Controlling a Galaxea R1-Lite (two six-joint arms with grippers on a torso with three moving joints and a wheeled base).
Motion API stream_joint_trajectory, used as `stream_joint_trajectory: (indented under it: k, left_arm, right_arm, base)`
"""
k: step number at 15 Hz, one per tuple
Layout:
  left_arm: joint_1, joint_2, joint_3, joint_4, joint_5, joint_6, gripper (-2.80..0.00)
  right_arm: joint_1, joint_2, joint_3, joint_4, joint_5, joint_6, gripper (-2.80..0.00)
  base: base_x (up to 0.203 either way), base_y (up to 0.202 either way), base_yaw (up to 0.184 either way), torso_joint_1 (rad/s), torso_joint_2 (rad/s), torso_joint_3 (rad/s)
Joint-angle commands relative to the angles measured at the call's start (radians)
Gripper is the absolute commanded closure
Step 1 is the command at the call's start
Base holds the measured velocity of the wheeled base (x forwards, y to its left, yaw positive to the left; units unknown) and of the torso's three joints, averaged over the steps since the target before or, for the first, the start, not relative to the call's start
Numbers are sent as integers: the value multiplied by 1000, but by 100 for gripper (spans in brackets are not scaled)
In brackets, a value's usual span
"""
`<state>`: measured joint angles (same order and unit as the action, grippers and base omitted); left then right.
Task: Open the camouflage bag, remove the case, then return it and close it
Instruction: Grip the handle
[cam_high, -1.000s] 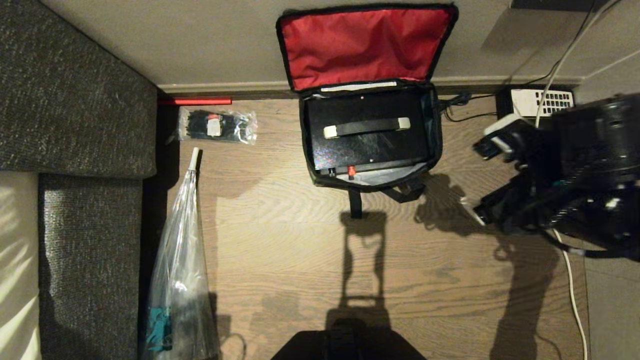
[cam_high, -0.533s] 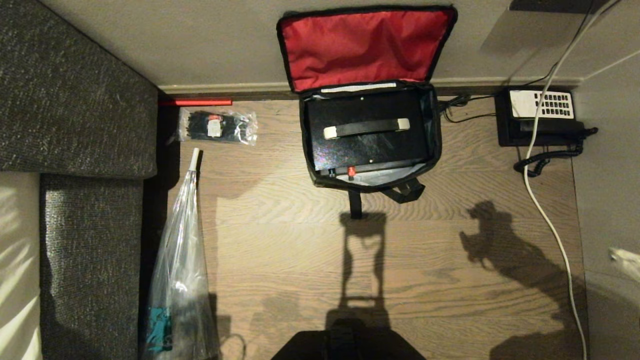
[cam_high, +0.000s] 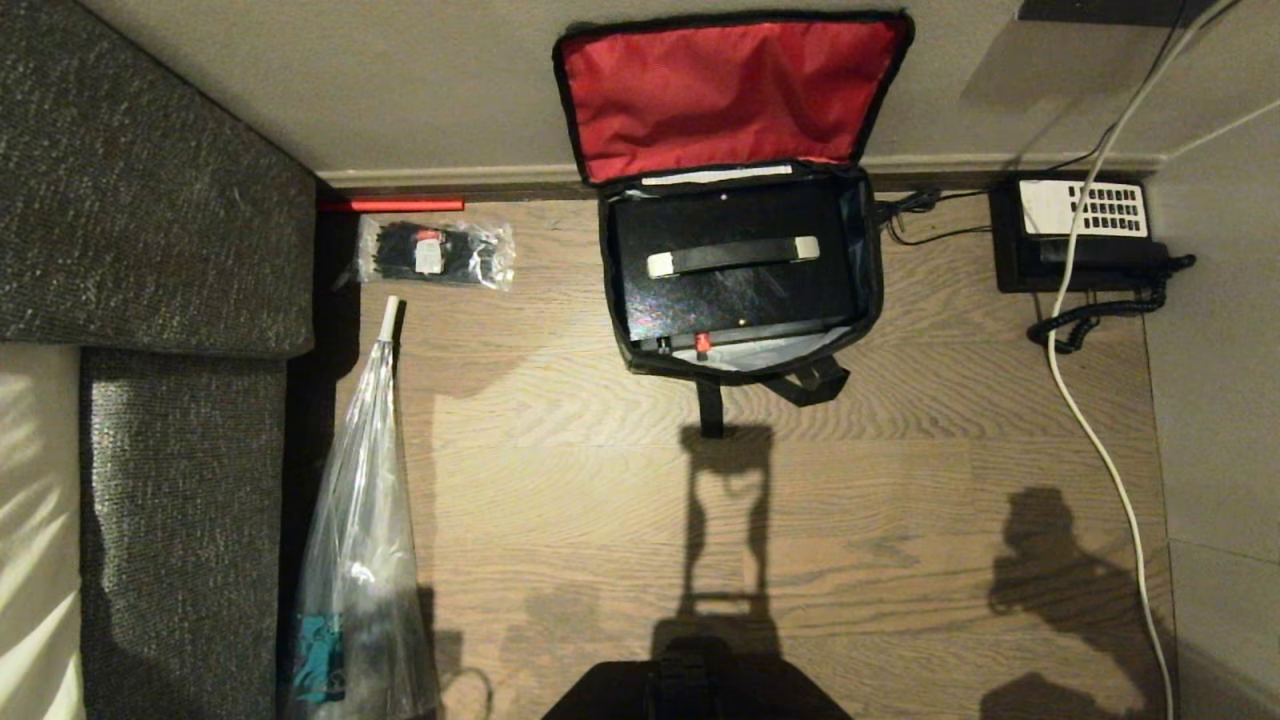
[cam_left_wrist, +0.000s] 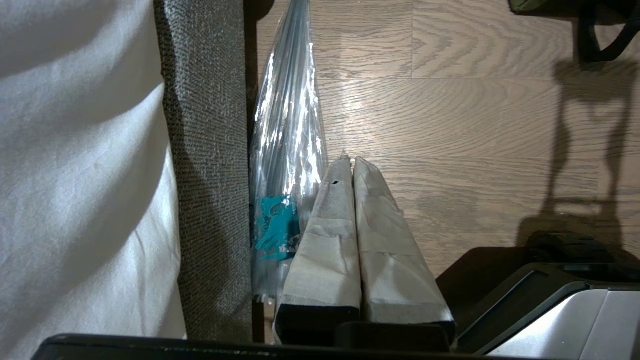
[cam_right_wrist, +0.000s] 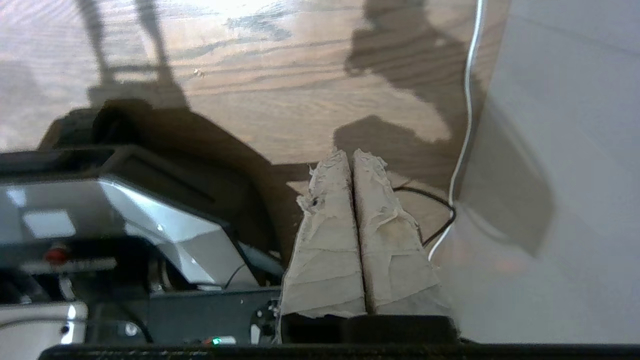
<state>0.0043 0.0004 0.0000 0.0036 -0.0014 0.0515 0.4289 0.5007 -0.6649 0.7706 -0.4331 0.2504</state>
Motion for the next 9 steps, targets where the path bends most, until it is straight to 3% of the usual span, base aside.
stream_joint_trajectory:
  k: [1, 3, 5, 8, 9]
  left_arm:
    - [0, 0, 3, -1, 0, 1, 0]
    - [0, 0, 2, -1, 0, 1, 0]
    - [0, -1, 2, -1, 0, 0, 0]
    - [0, -2, 2, -1, 0, 1, 0]
    - [0, -2, 3, -1, 0, 1, 0]
  right_arm:
    - [-1, -9, -4, 9, -3, 4, 0]
    - [5, 3, -6, 10, 19, 88, 0]
    - [18, -19, -40, 141, 116, 186, 0]
    - [19, -146, -38, 261, 187, 289, 0]
    - [17, -143, -20, 290, 207, 401, 0]
  base:
    - [0, 0, 0, 0, 0, 0]
    - [0, 0, 0, 0, 0, 0]
    - [0, 0, 0, 0, 0, 0]
    - [0, 0, 0, 0, 0, 0]
    - [0, 0, 0, 0, 0, 0]
